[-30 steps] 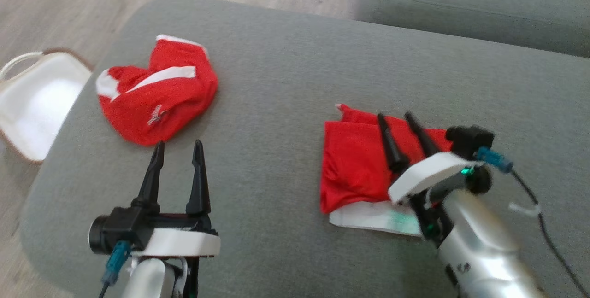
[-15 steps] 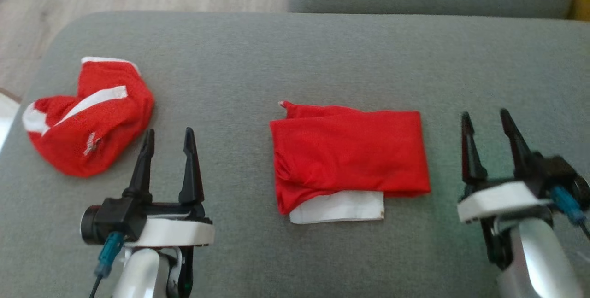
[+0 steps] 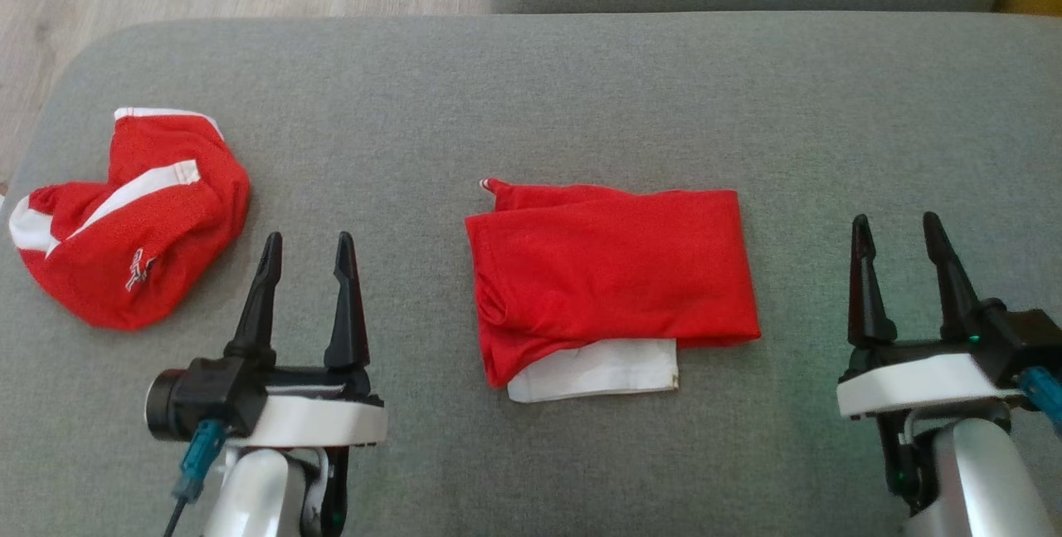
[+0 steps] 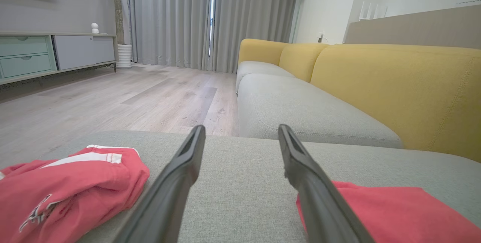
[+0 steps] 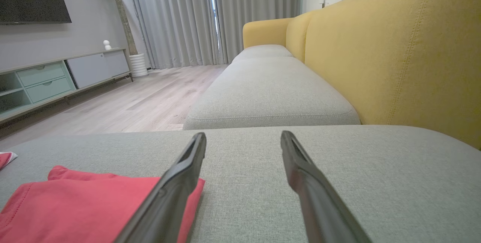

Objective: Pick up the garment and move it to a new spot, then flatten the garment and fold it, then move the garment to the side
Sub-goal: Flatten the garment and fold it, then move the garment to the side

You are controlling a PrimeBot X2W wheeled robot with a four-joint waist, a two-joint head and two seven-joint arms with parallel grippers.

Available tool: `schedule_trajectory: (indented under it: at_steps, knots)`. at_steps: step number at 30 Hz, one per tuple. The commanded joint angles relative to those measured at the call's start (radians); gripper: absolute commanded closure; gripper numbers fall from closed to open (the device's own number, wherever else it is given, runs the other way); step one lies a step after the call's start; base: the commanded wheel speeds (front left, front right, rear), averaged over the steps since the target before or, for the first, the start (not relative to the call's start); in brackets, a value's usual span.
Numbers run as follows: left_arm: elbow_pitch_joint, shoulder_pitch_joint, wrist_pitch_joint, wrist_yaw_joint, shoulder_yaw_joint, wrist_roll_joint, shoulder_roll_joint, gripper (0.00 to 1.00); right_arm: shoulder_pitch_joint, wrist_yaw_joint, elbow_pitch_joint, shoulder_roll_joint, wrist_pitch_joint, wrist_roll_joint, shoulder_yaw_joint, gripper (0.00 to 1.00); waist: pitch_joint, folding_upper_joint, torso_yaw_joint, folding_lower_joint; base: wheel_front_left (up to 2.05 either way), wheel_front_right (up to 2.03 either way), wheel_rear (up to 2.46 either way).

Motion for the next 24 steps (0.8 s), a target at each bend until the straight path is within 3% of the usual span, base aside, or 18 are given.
schedule_trajectory:
  at_steps: [1, 12, 24]
  knots:
    - [-0.037, -0.021, -0.005, 0.007, 0.033, 0.000, 0.002, 0.00, -0.018, 0.007, -0.041, -0.002, 0.002, 0.006, 0.021, 0.00, 0.002, 0.0000, 0.003, 0.0000, 0.00, 0.00, 0.00]
    - [-0.046, -0.044, -0.005, 0.005, 0.010, -0.016, 0.002, 0.00, -0.045, 0.007, -0.026, -0.002, 0.080, 0.026, 0.035, 0.00, 0.051, 0.0000, 0.039, 0.0000, 0.00, 0.00, 0.00]
    - [-0.038, -0.091, -0.005, 0.009, -0.040, -0.037, 0.002, 0.00, -0.115, 0.007, 0.185, -0.002, 0.200, 0.137, 0.155, 0.00, 0.120, 0.0000, 0.101, 0.0000, 0.00, 0.00, 0.00]
